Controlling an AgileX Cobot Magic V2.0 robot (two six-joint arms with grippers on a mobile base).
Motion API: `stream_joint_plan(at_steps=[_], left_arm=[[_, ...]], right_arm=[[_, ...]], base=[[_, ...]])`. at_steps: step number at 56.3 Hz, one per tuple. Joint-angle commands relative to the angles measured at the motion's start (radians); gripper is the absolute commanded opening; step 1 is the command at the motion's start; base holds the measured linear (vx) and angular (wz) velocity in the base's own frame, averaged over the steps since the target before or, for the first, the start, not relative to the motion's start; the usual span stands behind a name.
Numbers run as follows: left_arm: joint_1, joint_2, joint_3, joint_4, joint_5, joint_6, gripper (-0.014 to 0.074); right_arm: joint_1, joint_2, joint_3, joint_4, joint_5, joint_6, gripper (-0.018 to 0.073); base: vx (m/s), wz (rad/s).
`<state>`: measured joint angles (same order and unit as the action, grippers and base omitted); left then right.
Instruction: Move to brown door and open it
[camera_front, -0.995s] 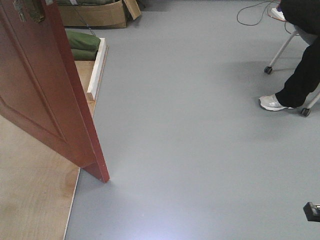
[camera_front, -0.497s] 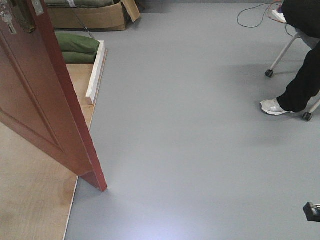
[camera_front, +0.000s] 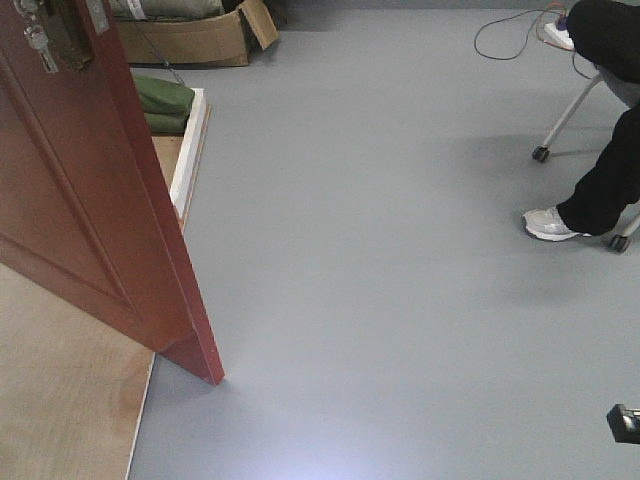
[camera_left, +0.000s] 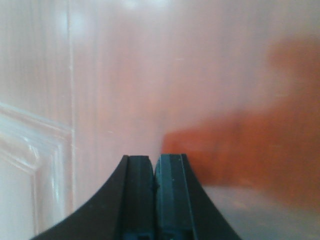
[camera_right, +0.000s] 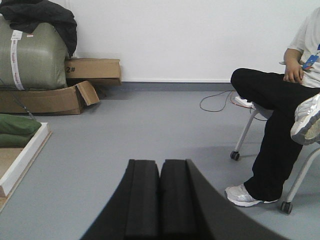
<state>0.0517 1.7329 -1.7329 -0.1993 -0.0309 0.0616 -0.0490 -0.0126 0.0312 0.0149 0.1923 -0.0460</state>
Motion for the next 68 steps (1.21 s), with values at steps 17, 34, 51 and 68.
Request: stream_joint_plan(at_steps=[17, 34, 51, 68], left_arm=[[-0.009, -0.044, -0.037, -0.002, -0.075, -0.003, -0.0006], [-0.009, -0.044, -0.037, -0.002, -0.074, -0.003, -0.0006], [-0.009, -0.044, -0.037, -0.002, -0.074, -0.003, -0.0006], [-0.009, -0.044, -0.037, -0.002, -0.074, -0.003, -0.0006]], right_arm=[[-0.005, -0.011, 0.005, -0.005, -0.085, -0.005, 0.0], [-0.005, -0.011, 0.005, -0.005, -0.085, -0.005, 0.0], [-0.005, -0.011, 0.005, -0.005, -0.085, -0.005, 0.0], [-0.005, -0.011, 0.005, -0.005, -0.085, -0.005, 0.0]], base=[[0.13, -0.01], [0.15, -0.01], [0.16, 0.01], [0.17, 0.03]])
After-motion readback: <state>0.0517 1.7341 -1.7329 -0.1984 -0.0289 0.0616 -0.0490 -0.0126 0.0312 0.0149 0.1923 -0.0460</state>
